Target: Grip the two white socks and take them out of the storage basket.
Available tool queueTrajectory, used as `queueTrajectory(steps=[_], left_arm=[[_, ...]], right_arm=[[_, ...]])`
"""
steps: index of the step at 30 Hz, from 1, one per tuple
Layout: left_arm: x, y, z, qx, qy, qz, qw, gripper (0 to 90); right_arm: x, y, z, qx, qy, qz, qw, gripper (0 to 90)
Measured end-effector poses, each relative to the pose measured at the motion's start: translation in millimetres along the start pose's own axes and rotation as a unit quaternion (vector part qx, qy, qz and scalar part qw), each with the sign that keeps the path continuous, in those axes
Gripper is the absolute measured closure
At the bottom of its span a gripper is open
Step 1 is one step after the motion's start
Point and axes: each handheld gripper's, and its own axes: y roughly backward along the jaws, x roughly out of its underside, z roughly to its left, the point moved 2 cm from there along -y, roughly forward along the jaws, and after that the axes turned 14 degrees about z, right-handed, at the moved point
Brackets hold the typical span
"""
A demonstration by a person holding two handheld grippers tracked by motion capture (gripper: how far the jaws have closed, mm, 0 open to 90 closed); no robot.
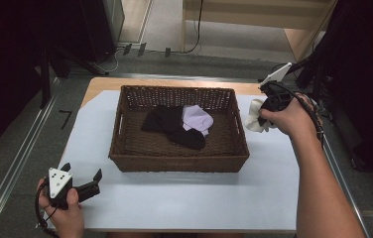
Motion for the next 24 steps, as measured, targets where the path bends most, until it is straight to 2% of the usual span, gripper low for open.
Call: queueTrajectory(steps=[3,7,13,24], left_arm=[[0.1,0.3,1.3,0.005,0.009,-0.002,0.9999,0.0],[0.1,0.2,1.2,0.006,0.009,-0.002,0.9999,0.0],[0.1,0.2,2.4,0.008,0.011,-0.004,0.9999,0.0],[0.2,0.8,3.9,0.013,0.015,-0.005,0.9998,0.0]], right_arm=[[0.0,-8.2,-3.3,-0.005,-0.005,0.003,1.0,75.3],[-2.1,-29.2,-7.8,0.006,-0.011,0.015,0.9998,75.3],[-5.5,-59.4,-13.1,0.008,-0.015,0.023,0.9996,75.1],[-3.1,-110.1,-25.4,0.003,-0.04,0.028,0.9988,73.9]])
